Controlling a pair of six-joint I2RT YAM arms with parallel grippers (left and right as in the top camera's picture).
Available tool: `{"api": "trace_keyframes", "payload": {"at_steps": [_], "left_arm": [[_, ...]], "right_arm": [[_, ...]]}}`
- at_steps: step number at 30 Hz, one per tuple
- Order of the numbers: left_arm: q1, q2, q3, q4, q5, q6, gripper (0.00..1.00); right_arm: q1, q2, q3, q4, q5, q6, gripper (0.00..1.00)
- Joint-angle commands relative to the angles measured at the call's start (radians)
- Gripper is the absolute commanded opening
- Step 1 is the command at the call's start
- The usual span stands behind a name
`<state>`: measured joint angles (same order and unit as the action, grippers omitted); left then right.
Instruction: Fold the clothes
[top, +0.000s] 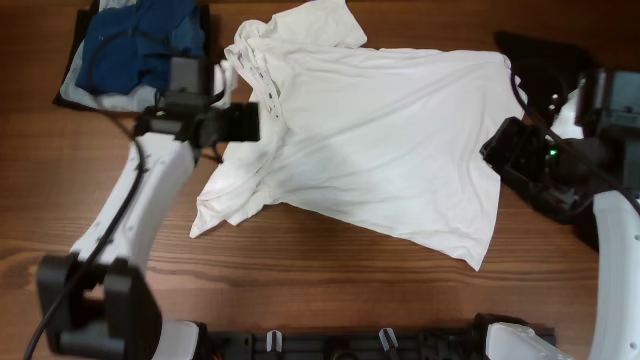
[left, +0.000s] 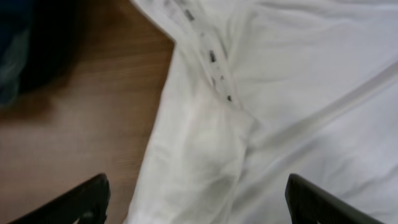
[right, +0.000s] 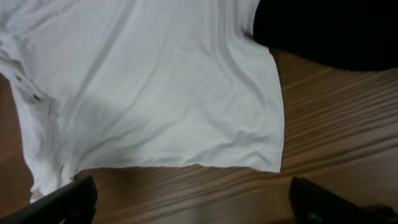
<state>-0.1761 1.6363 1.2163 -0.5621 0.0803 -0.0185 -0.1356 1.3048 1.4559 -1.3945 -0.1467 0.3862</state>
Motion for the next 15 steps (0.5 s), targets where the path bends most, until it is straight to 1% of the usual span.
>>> {"api": "trace_keyframes", "payload": {"at_steps": [1,5,8,11,13,15], "left_arm": [[-0.073,0.139,-0.005,0.147,-0.015,0.151,0.9],[-0.127,0.25,-0.005,0.231,-0.069,0.15,0.88],[-0.155,0.296,-0.005,0.268,-0.129,0.149,0.85],[-0.167,0.32,-0.005,0.277,-0.171,0.141,0.8],[-0.166,0.326,-0.005,0.269,-0.204,0.107,0.77],[-0.161,0.328,-0.005,0.254,-0.229,0.081,0.72]], "right_arm": [[0.0,-0.001,-0.102,0.065,0.021,0.014,1.0],[0.0,-0.001,-0.14,0.092,0.024,0.017,1.0],[0.0,0.0,-0.14,0.106,0.028,0.017,1.0],[0.0,0.0,-0.14,0.107,0.028,0.018,1.0],[0.0,0.0,-0.14,0.107,0.028,0.018,1.0],[0.0,0.0,-0.14,0.107,0.028,0.018,1.0]]}}
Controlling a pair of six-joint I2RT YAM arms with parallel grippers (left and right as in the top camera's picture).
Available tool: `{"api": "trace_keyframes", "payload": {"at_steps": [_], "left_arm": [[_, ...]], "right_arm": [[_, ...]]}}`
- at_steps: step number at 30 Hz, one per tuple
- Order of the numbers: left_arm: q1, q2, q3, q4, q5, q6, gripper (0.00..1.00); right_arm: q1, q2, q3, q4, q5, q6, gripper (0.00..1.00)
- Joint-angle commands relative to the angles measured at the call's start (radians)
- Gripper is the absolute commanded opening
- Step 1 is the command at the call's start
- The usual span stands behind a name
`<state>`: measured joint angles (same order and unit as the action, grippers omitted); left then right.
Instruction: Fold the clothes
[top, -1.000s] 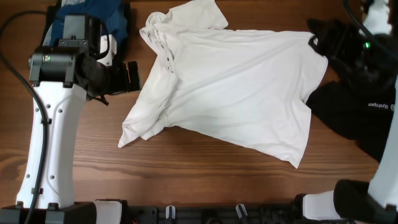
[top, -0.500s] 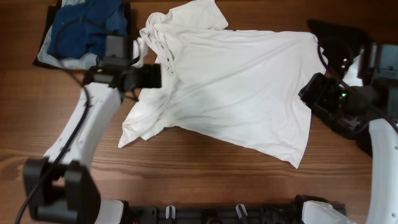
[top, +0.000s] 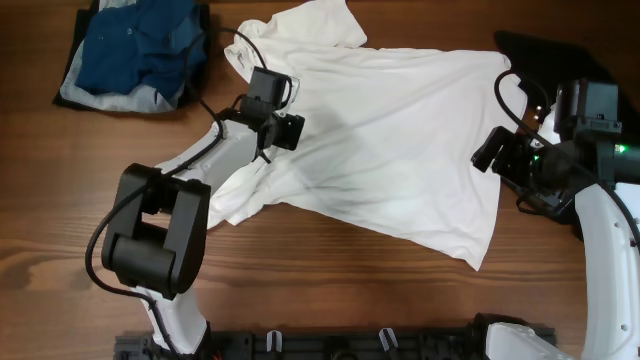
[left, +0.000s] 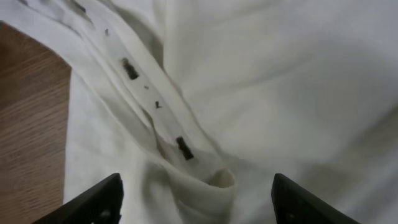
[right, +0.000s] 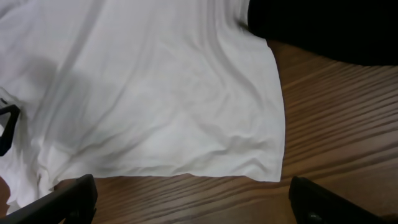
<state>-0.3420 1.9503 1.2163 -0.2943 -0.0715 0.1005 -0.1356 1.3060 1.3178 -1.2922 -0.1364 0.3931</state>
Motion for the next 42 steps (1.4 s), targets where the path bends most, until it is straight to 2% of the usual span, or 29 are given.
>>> {"api": "trace_keyframes", "payload": {"at_steps": [1,7,15,20,26,31,32,33,34,35,36,38,41,42], "left_arm": [[0.006,0.014,-0.005,-0.016,-0.079,-0.039,0.68],[0.006,0.014,-0.006,-0.037,-0.076,-0.085,0.48],[0.006,0.019,-0.007,-0.046,-0.042,-0.222,0.04],[0.064,-0.013,-0.004,-0.033,-0.144,-0.277,0.04],[0.254,-0.133,-0.005,-0.087,-0.143,-0.278,0.04],[0.375,-0.138,-0.005,-0.138,-0.143,-0.277,0.04],[0.396,-0.137,-0.005,-0.148,-0.143,-0.277,0.22],[0.407,-0.137,-0.005,-0.15,-0.144,-0.273,0.56],[0.42,-0.138,-0.005,-0.154,-0.147,-0.261,0.63],[0.442,-0.138,-0.004,-0.169,-0.15,-0.267,0.81],[0.451,-0.142,-0.004,-0.182,-0.147,-0.272,0.93],[0.466,-0.157,0.011,-0.246,-0.138,-0.309,1.0],[0.476,-0.216,0.082,-0.417,-0.098,-0.327,1.0],[0.476,-0.251,0.118,-0.513,-0.086,-0.364,1.0]], "right_arm": [[0.0,-0.001,-0.002,0.005,0.018,0.011,1.0],[0.0,-0.001,-0.002,0.01,0.018,0.01,1.0],[0.0,-0.001,-0.002,0.021,0.018,0.01,1.0],[0.0,-0.001,-0.002,0.022,0.018,-0.002,1.0],[0.001,-0.001,-0.002,0.024,0.017,-0.001,1.0],[0.001,-0.001,-0.002,0.024,0.002,-0.025,1.0],[0.001,-0.001,-0.002,0.024,0.002,-0.027,1.0],[0.001,-0.001,-0.002,0.023,0.002,-0.027,1.0],[0.001,-0.001,-0.002,0.021,-0.002,-0.027,1.0],[0.001,-0.001,-0.002,0.013,-0.014,-0.03,1.0],[0.001,-0.001,-0.002,0.007,-0.021,-0.035,1.0],[0.001,-0.001,-0.002,-0.014,-0.021,-0.037,0.99],[0.001,-0.016,-0.002,-0.076,-0.02,0.005,0.99],[0.001,-0.033,-0.002,-0.105,-0.019,0.031,0.96]]}}
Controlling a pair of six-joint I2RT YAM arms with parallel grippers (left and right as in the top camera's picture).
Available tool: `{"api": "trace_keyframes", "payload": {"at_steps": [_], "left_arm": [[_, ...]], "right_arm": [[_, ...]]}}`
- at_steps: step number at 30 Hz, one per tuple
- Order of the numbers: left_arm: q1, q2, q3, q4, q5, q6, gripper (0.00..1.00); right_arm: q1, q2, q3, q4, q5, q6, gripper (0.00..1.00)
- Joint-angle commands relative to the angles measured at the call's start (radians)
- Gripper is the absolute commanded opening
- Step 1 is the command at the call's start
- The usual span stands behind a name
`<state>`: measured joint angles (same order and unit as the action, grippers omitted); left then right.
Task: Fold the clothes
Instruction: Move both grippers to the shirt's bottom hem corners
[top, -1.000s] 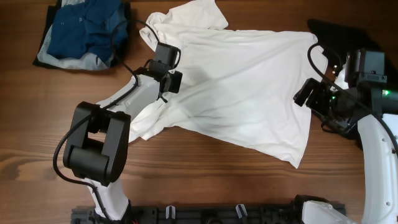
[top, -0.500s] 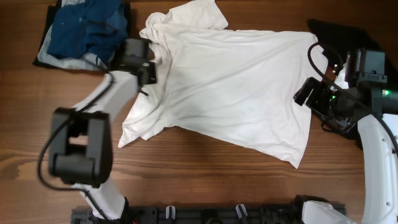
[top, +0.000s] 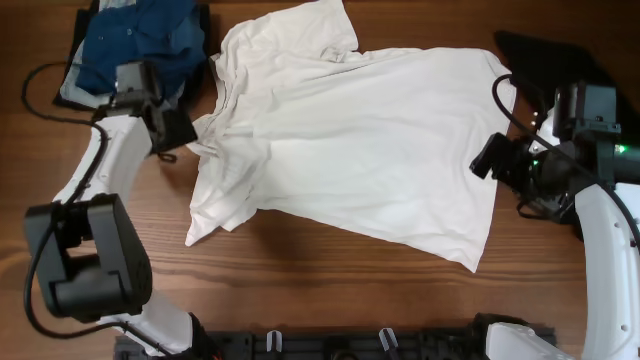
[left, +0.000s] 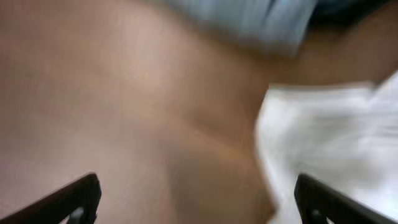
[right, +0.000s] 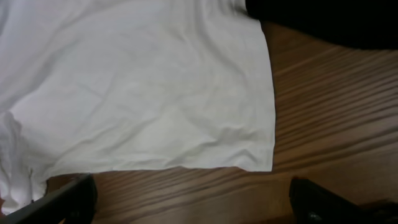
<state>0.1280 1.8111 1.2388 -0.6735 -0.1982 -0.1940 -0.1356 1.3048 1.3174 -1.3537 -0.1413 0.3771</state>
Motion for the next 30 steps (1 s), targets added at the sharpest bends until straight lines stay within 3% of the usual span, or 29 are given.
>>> {"api": "trace_keyframes", "payload": {"at_steps": [1,2,6,11,17,19,23,30], "left_arm": [[0.006,-0.138,0.118,-0.21,0.05,-0.15,1.0],[0.006,-0.169,0.138,-0.301,0.097,-0.224,1.0],[0.005,-0.233,0.134,-0.534,0.248,-0.296,1.0],[0.005,-0.233,-0.003,-0.57,0.274,-0.418,1.0],[0.005,-0.233,-0.24,-0.475,0.297,-0.533,0.93],[0.003,-0.233,-0.307,-0.407,0.326,-0.57,0.86],[0.002,-0.232,-0.438,-0.229,0.388,-0.582,0.83],[0.0,-0.187,-0.504,0.024,0.386,-0.623,0.73]], "right_arm": [[0.001,-0.05,-0.001,-0.065,-0.011,0.07,0.93],[0.001,-0.085,-0.001,-0.095,-0.011,0.115,0.93],[0.001,-0.197,-0.003,-0.126,-0.003,0.19,0.96],[0.001,-0.235,-0.095,-0.126,0.041,0.229,0.95],[0.001,-0.196,-0.252,-0.052,0.003,0.228,0.93],[0.001,-0.186,-0.269,-0.038,0.004,0.227,0.93],[0.001,-0.183,-0.3,-0.015,0.004,0.223,0.92],[0.001,-0.183,-0.312,0.011,0.003,0.211,0.91]]}}
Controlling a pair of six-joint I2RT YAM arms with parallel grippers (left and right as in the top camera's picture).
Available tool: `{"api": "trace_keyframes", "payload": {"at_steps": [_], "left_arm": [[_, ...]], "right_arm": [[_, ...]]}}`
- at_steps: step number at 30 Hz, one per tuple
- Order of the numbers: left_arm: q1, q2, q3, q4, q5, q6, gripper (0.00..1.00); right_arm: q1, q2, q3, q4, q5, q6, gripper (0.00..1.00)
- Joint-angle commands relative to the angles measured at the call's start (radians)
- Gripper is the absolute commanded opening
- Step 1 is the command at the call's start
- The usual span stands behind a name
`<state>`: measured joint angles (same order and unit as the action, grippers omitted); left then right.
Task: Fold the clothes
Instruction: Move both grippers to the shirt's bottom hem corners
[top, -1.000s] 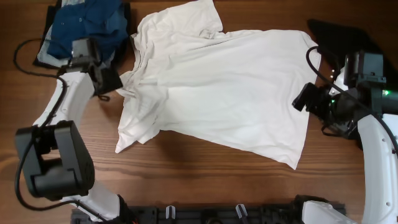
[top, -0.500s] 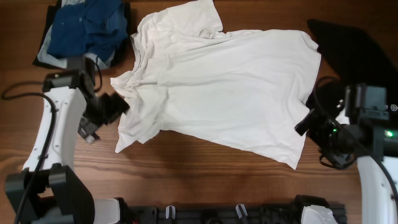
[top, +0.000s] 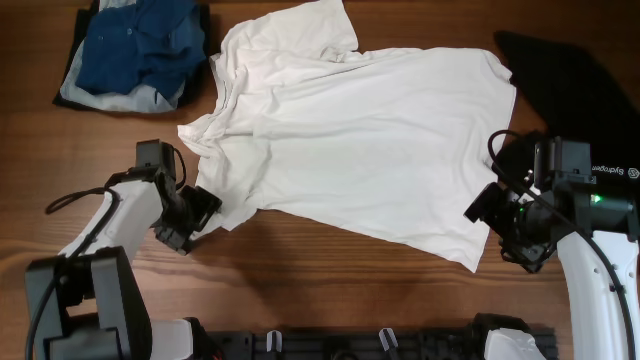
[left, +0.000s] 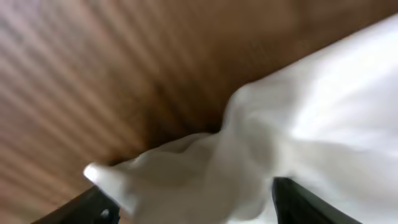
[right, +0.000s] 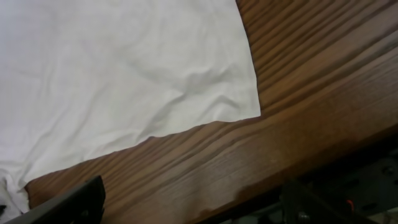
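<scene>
A white short-sleeved shirt (top: 360, 130) lies spread across the wooden table, collar to the left and hem to the right. My left gripper (top: 200, 213) sits at the shirt's near-left corner; in the left wrist view it (left: 193, 211) is open, with blurred white cloth (left: 261, 149) lying between its fingers. My right gripper (top: 492, 215) hovers open just right of the shirt's near-right hem. The right wrist view shows the gripper (right: 193, 208) over bare wood, the hem corner (right: 249, 106) ahead of it.
A pile of blue clothes (top: 135, 45) on a grey and dark cloth lies at the far left. A black garment (top: 560, 70) lies at the far right. The table's front edge (right: 323, 168) is close below my right gripper.
My left gripper was beside the blue pile at the shirt's far-left side; now it is at the shirt's near-left corner, with cloth between its fingers. My right gripper has moved nearer the front edge.
First my left gripper hung open over the buttoned placket, the shirt's left side bunched. Then it was further in on the placket. Later the collar side lay flatter and the gripper was near the blue pile. My right gripper stayed open by the hem throughout.
</scene>
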<state>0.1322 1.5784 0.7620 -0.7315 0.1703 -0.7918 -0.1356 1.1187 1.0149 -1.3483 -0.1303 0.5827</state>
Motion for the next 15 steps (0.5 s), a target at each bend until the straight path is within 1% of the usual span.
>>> {"api": "trace_keyframes", "payload": {"at_steps": [1,2,3,4,5,8,11,15], "left_arm": [[-0.004,0.052,-0.027,0.109,0.016,-0.025,0.67],[-0.004,0.058,-0.027,0.134,0.016,-0.025,0.5],[-0.006,0.065,-0.027,0.16,0.016,-0.025,0.29],[-0.007,0.068,-0.027,0.176,0.016,-0.026,0.12],[-0.01,0.071,-0.027,0.191,0.017,-0.026,0.04],[-0.033,0.072,-0.027,0.216,0.017,-0.026,0.04],[-0.069,0.072,-0.027,0.238,0.016,-0.026,0.04],[-0.109,0.072,-0.027,0.266,0.016,-0.026,0.04]], "right_arm": [[0.001,0.003,-0.009,0.012,-0.007,0.016,0.91],[0.001,0.003,-0.01,0.019,-0.007,0.021,0.91],[0.001,0.004,-0.01,0.031,-0.007,0.023,0.9],[0.001,0.004,-0.01,0.039,-0.007,0.023,0.88],[0.001,0.004,-0.01,0.043,-0.007,0.028,0.87],[0.001,0.004,-0.042,0.06,-0.004,0.08,0.84],[0.001,0.005,-0.157,0.122,-0.013,0.159,0.81],[0.001,0.036,-0.325,0.243,-0.147,0.184,0.8]]}}
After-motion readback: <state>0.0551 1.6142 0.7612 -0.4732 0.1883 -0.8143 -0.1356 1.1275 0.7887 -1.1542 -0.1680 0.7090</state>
